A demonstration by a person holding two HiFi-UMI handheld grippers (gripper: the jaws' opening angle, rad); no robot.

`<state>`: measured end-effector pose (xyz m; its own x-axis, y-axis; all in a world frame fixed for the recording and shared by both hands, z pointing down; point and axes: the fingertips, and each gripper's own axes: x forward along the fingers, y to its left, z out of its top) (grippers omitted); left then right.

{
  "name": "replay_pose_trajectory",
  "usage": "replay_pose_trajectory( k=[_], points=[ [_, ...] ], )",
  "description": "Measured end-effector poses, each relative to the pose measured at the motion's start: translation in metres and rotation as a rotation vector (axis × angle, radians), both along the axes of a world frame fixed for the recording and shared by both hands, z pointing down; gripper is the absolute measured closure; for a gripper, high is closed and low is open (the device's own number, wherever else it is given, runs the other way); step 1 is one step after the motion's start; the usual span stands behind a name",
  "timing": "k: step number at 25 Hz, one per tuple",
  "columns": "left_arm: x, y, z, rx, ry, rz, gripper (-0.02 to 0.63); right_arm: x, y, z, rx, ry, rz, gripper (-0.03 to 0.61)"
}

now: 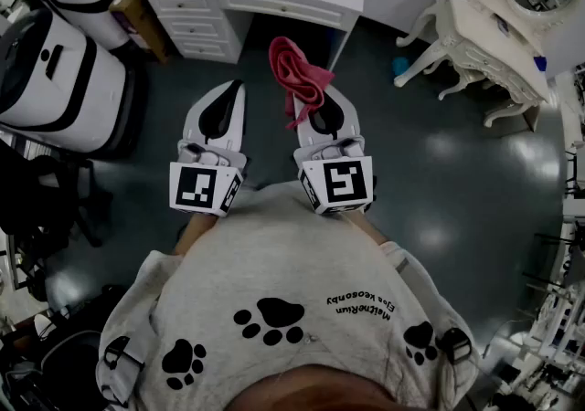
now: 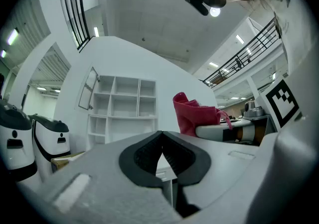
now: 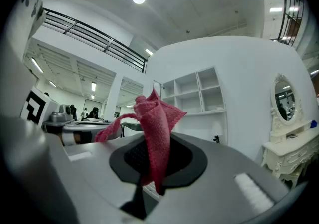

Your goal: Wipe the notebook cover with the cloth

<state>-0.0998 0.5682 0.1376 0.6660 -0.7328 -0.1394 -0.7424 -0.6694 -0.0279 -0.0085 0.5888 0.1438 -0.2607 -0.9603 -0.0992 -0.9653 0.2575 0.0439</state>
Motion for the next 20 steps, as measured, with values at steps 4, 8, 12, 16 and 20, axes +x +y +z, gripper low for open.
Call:
replay_pose_trajectory(
  k=[4,8,12,16,20],
  points=[
    [0.004,-0.002,0.001,-0.002,-0.007,0.005,0.615,0.003,-0.004,-0.002,-0.004,0.012,0.003,0.532],
    [0.006,-0.007,0.006,-0.011,-0.011,0.009,0.615,0.003,-0.009,0.003,-0.010,0.010,0.000,0.532],
    [0.011,-0.010,0.005,-0.007,-0.016,0.016,0.615,0.008,-0.012,0.003,-0.011,-0.002,0.004,0.532],
    [0.012,-0.013,0.005,-0.011,-0.020,0.013,0.615,0.011,-0.018,0.005,-0.025,-0.054,-0.011,0.531],
    [0.009,-0.019,0.008,-0.026,-0.030,0.004,0.614,0.014,-0.026,0.005,-0.031,-0.064,-0.002,0.531]
  ],
)
